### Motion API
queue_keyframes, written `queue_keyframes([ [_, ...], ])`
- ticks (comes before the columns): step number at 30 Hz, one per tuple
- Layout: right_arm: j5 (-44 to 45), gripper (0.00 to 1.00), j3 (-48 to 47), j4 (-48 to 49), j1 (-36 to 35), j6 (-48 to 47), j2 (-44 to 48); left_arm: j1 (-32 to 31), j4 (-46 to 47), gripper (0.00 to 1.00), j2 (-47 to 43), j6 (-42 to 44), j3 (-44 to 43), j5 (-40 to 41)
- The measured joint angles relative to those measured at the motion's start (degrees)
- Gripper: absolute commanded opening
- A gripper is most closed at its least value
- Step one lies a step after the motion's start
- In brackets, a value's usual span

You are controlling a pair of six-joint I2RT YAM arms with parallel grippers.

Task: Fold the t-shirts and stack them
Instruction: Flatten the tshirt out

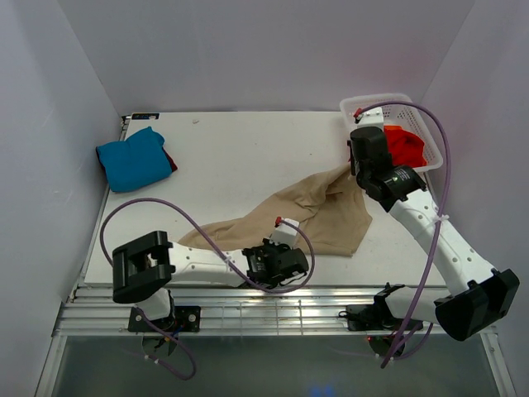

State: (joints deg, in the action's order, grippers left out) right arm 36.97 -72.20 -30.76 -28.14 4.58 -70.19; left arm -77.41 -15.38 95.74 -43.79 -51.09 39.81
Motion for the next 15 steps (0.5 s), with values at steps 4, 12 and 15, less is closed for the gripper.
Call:
queue_keyframes([
  [4, -0.1, 0.08, -1.7, -1.6, 0.0, 0.0, 0.1, 0.0, -15.8, 0.17, -10.5, -3.0, -6.8, 9.4],
  [12, 0.0, 0.08, -15.5, -6.1, 0.0, -0.3, -0.2, 0.0, -22.3, 0.17, -46.7, 6.1, -24.4, 29.0],
  [15, 0.0, 0.08, -21.9, -8.1, 0.0, -0.5, -0.4, 0.3, -21.0, 0.15, -53.9, 13.8, -27.4, 32.3],
])
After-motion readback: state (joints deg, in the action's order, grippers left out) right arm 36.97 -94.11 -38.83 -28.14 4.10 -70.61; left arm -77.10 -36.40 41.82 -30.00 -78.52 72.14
